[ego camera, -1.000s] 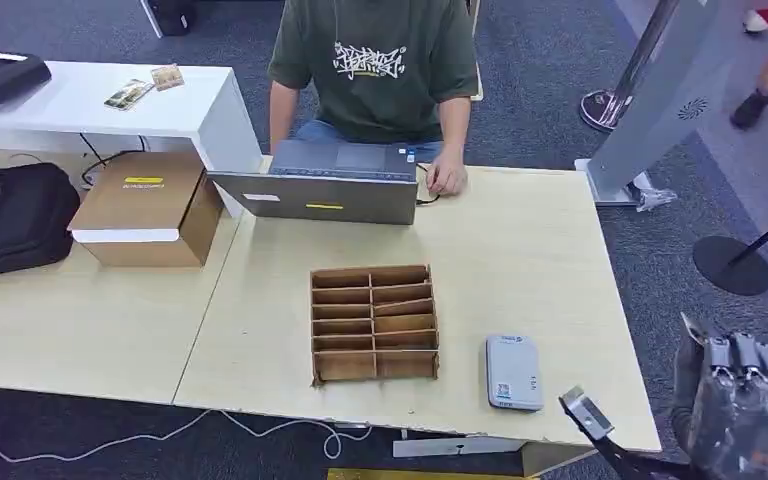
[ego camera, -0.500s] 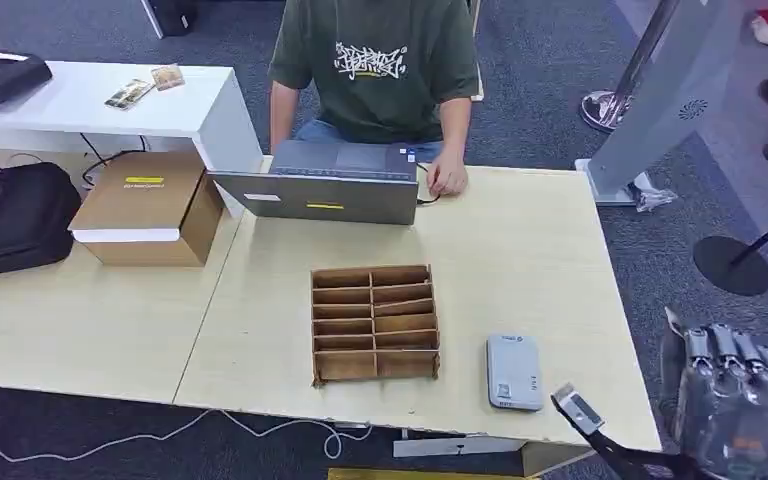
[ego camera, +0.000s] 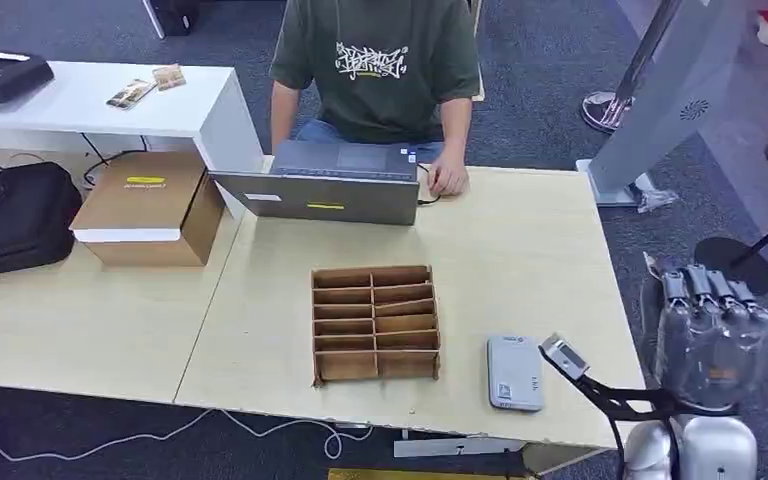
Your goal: Pass the card to the sensor for recognition and then transmit it.
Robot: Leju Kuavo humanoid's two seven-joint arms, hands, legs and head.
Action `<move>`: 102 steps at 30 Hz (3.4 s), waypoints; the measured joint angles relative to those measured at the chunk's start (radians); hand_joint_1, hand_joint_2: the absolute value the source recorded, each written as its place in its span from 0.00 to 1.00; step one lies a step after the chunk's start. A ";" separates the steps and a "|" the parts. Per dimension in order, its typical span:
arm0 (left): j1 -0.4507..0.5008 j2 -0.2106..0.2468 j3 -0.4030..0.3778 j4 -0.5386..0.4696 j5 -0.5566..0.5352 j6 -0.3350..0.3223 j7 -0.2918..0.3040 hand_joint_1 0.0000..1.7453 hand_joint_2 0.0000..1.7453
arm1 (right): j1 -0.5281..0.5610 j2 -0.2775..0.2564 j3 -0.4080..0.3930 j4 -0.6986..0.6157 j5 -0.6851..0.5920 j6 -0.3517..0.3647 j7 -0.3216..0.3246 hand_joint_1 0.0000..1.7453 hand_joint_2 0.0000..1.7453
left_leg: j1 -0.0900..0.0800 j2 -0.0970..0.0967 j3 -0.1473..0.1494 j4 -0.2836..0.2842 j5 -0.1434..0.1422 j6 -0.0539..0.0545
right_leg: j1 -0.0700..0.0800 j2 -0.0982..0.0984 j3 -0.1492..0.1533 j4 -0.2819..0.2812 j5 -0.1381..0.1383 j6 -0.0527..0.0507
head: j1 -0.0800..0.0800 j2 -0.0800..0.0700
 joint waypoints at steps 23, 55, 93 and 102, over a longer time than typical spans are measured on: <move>-0.029 0.026 0.000 -0.025 -0.097 -0.001 0.029 0.00 0.00 | -0.696 -0.431 1.233 0.861 0.002 0.000 1.254 1.00 1.00 | 0.000 -0.001 -0.011 0.000 0.012 0.000 | 0.000 0.000 -0.011 0.001 0.010 0.001 | 0.000 0.000; -0.028 0.029 -0.001 -0.025 -0.082 -0.002 0.029 0.00 0.00 | -0.791 -0.360 1.257 1.018 0.002 0.000 1.153 1.00 1.00 | 0.000 -0.001 -0.011 0.001 0.012 0.000 | 0.000 0.000 -0.011 0.001 0.010 0.001 | -0.001 0.000; -0.025 0.029 -0.001 -0.025 -0.067 -0.002 0.029 0.00 0.00 | -0.782 -0.349 1.232 1.025 0.002 0.000 1.120 0.00 1.00 | 0.000 -0.001 -0.011 0.001 0.012 0.000 | 0.000 0.000 -0.011 0.001 0.010 0.001 | -0.001 0.000; -0.019 0.028 -0.001 -0.025 -0.059 0.001 0.029 0.00 0.00 | -0.776 -0.349 1.230 1.019 0.002 0.000 1.130 0.00 1.00 | 0.000 -0.001 -0.011 0.001 0.012 0.000 | 0.000 0.000 -0.011 0.001 0.010 0.001 | -0.001 0.000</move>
